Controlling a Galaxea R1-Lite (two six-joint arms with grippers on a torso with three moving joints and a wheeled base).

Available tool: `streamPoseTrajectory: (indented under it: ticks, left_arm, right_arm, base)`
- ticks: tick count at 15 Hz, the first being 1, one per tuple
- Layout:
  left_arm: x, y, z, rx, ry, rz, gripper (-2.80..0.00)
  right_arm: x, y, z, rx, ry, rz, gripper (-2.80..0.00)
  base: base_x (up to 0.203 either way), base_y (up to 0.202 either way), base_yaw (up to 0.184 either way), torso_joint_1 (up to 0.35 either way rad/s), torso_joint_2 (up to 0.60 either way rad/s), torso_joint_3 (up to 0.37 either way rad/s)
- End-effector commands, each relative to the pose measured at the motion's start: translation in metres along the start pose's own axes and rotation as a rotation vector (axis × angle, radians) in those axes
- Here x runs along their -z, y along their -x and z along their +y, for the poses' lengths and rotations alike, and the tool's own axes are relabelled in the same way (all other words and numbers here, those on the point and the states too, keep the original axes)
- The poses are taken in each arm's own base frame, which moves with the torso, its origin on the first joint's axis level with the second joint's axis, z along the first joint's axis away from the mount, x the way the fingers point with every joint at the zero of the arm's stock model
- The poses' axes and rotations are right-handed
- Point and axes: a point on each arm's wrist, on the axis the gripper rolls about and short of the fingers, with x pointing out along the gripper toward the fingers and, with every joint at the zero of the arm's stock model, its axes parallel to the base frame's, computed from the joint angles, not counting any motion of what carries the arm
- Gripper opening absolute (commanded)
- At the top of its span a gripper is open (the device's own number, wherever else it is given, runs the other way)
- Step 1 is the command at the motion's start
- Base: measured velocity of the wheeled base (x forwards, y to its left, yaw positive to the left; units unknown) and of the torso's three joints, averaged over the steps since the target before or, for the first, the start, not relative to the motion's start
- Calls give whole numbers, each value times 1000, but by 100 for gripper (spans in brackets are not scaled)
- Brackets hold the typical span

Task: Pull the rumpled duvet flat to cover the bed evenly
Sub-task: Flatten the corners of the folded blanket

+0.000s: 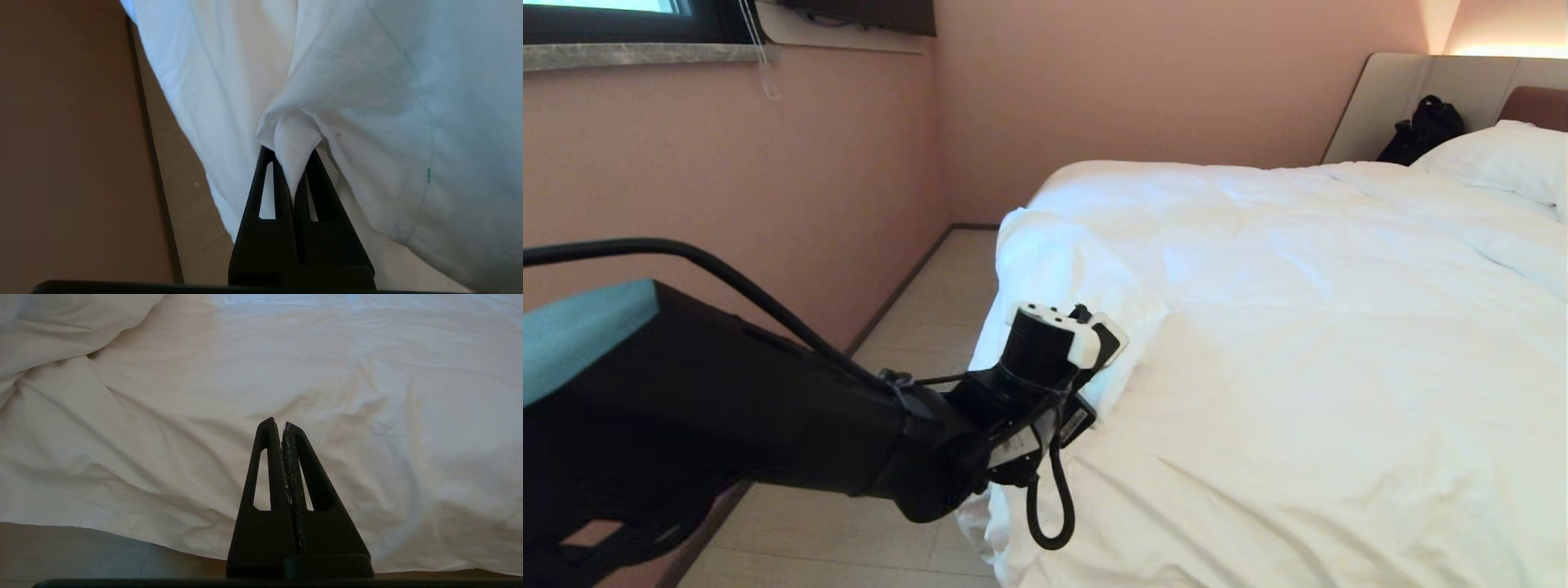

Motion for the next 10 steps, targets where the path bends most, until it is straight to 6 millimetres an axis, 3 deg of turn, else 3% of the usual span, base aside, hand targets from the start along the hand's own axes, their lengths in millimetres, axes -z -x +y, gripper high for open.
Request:
streamPoseTrajectory:
  ticks: [1,5,10]
  left_arm:
    - [5,17,23,-37,27,0,-280]
    - [24,41,48,-69,73,30,-280]
    - [63,70,96,-179,212,102,-280]
  right_arm:
    - [0,0,0,1,1,-1,-280]
    - [0,0,0,1,0,-1,-280]
    - [0,0,0,1,1,0,-280]
  base:
    - [0,0,0,0,0,0]
    - [0,0,0,0,0,0]
    - [0,0,0,0,0,0]
